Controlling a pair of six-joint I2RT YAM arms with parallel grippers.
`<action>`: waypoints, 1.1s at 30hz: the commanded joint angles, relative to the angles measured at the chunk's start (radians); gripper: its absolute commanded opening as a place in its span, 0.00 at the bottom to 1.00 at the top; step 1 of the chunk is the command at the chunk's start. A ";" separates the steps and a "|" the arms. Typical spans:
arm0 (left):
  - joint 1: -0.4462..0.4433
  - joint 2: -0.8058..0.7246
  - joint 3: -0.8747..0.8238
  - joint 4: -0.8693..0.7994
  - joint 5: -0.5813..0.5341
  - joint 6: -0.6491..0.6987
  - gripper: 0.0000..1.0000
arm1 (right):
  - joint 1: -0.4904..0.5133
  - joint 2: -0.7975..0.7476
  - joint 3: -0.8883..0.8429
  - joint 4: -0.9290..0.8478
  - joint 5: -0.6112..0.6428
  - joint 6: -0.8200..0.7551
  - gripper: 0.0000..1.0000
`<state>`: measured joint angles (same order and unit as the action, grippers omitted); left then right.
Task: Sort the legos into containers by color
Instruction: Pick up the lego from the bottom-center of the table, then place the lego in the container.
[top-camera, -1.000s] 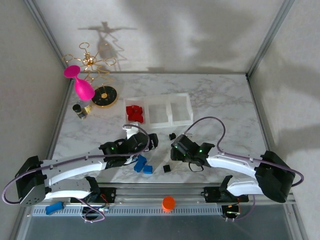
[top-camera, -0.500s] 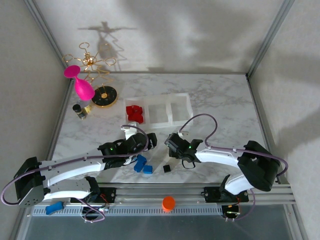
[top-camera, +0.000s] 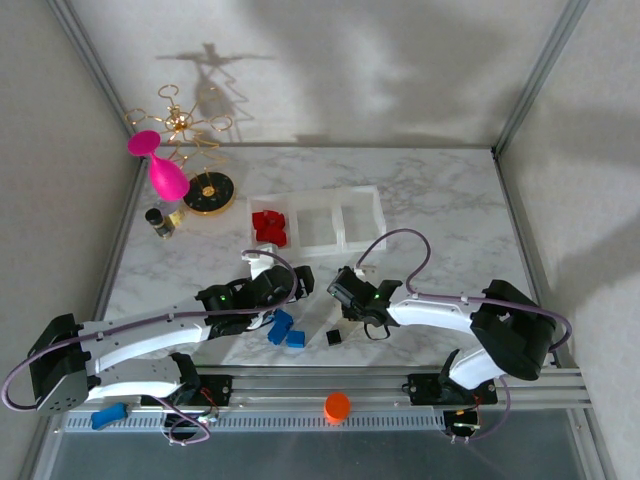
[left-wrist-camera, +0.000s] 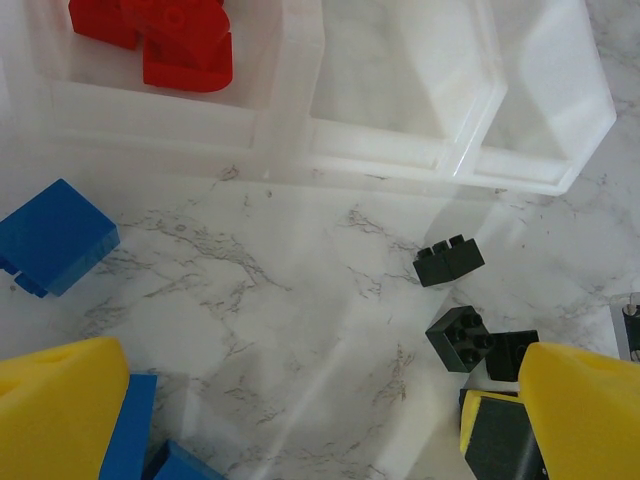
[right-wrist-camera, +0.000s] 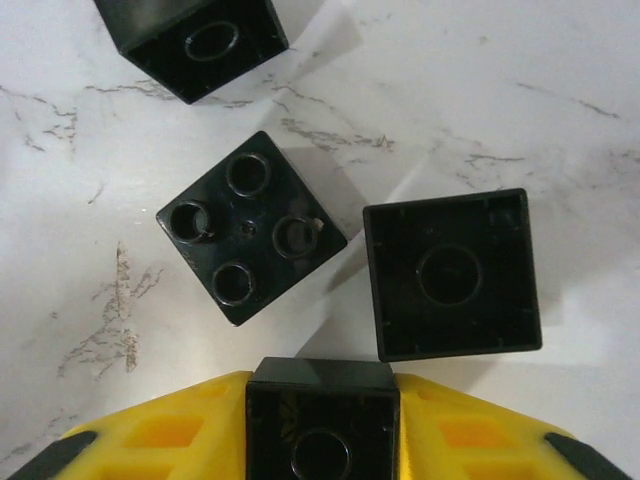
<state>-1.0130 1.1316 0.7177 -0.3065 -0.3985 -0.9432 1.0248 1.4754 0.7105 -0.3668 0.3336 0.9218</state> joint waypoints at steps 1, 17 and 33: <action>-0.006 -0.035 -0.001 -0.002 -0.025 -0.009 1.00 | 0.012 -0.036 0.033 -0.041 0.041 -0.018 0.32; 0.140 -0.109 0.065 -0.073 -0.014 0.060 1.00 | -0.058 0.019 0.334 0.017 0.113 -0.292 0.31; 0.326 -0.052 0.092 -0.046 0.031 0.092 0.99 | -0.210 0.509 0.751 0.140 0.089 -0.515 0.36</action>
<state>-0.6956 1.0710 0.7780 -0.3412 -0.3813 -0.8639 0.8280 1.9419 1.3941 -0.2344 0.4187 0.4534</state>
